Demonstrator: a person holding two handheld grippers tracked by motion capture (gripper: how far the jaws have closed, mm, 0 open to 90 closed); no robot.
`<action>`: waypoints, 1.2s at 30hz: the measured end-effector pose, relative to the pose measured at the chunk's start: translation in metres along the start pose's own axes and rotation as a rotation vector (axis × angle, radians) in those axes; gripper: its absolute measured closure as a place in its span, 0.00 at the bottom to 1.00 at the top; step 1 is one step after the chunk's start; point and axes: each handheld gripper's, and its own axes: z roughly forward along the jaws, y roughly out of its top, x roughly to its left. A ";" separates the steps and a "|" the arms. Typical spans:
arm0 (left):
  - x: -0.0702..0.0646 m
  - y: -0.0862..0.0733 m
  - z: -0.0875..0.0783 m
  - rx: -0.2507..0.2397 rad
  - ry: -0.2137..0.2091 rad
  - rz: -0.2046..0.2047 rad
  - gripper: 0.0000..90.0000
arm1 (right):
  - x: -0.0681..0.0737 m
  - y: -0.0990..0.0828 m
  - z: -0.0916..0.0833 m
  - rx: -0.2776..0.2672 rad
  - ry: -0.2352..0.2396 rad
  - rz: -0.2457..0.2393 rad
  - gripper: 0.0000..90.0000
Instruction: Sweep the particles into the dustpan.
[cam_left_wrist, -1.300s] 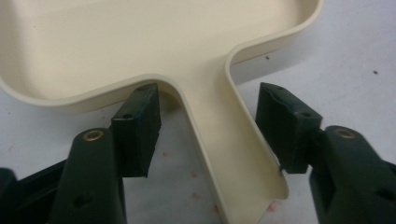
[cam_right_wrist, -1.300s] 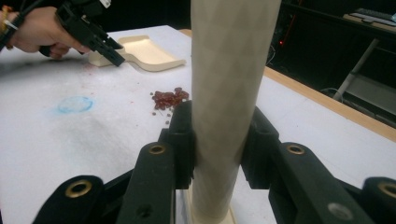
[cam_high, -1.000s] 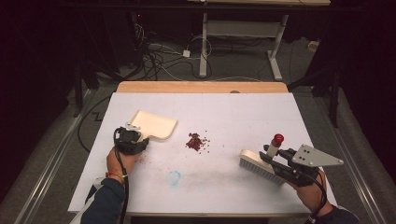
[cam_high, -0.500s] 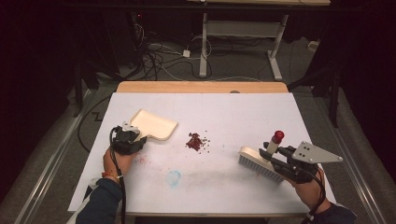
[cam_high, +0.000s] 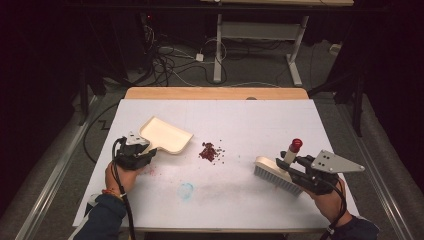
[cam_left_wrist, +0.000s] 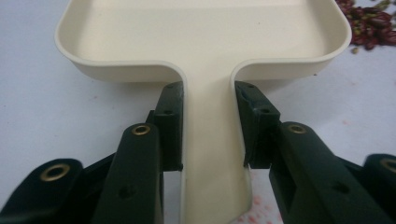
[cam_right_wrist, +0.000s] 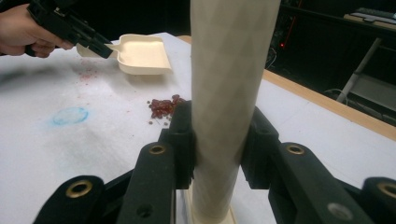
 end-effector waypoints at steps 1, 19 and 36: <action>-0.001 0.000 -0.003 -0.002 -0.002 0.010 0.71 | 0.000 0.000 0.000 -0.003 -0.001 0.002 0.78; -0.015 -0.033 -0.038 0.077 -0.112 0.079 0.71 | -0.007 0.002 0.016 0.024 -0.030 0.016 0.78; -0.045 -0.047 -0.046 0.117 -0.179 0.142 0.71 | -0.027 0.036 0.083 0.003 -0.078 0.014 0.78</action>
